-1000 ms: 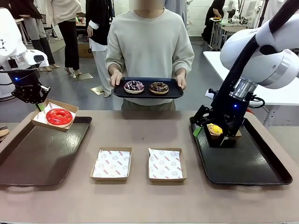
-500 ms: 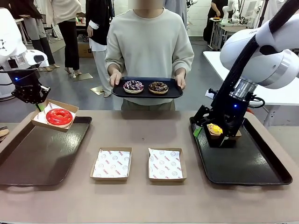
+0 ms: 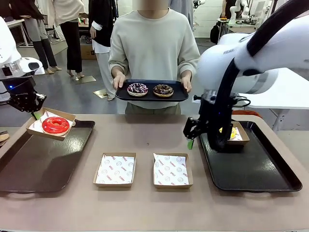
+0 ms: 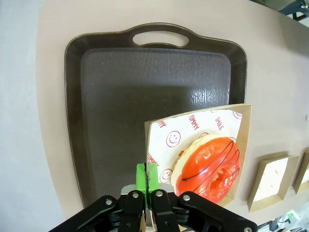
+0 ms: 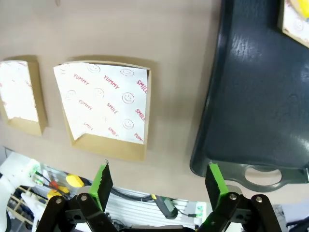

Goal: Individually package the donuts and arrange them on the tray.
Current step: Place the picked Paper togo box on the Handle tray while simultaneously picking up another Paper togo box from the table with the other hand.

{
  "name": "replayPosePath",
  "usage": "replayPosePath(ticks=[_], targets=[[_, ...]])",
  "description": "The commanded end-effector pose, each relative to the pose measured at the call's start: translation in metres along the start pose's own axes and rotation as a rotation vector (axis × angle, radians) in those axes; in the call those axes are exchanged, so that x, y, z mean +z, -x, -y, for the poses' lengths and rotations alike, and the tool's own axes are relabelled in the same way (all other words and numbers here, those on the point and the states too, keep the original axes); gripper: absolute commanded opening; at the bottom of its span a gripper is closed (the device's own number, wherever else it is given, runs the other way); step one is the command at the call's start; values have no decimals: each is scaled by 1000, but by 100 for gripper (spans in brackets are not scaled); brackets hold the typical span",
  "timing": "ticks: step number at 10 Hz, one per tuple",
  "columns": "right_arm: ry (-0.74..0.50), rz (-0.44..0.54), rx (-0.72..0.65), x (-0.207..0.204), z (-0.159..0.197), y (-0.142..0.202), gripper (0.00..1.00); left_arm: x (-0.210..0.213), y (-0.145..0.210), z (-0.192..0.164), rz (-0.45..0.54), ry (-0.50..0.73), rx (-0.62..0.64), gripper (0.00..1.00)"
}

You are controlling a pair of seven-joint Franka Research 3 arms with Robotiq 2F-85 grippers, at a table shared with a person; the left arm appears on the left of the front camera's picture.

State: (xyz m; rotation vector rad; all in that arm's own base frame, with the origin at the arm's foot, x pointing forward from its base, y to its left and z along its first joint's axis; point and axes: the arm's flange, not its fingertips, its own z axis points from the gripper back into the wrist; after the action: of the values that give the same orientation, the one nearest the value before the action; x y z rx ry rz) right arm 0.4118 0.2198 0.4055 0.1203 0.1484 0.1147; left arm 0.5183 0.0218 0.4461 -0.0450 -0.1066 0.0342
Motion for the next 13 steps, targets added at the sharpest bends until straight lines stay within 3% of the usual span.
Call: replayPosePath(ticks=[1,6,13], targets=[[89,36,-73,-18,-19,-17,100,-10,1,-1,14,-16,-73,1],[117,106,-174,-59,-29,-17,100,-27,1,-7,14,-19,-85,1],[103,89,-129,-93,-25,-9,100,-43,-19,4,20,-43,-23,1]])
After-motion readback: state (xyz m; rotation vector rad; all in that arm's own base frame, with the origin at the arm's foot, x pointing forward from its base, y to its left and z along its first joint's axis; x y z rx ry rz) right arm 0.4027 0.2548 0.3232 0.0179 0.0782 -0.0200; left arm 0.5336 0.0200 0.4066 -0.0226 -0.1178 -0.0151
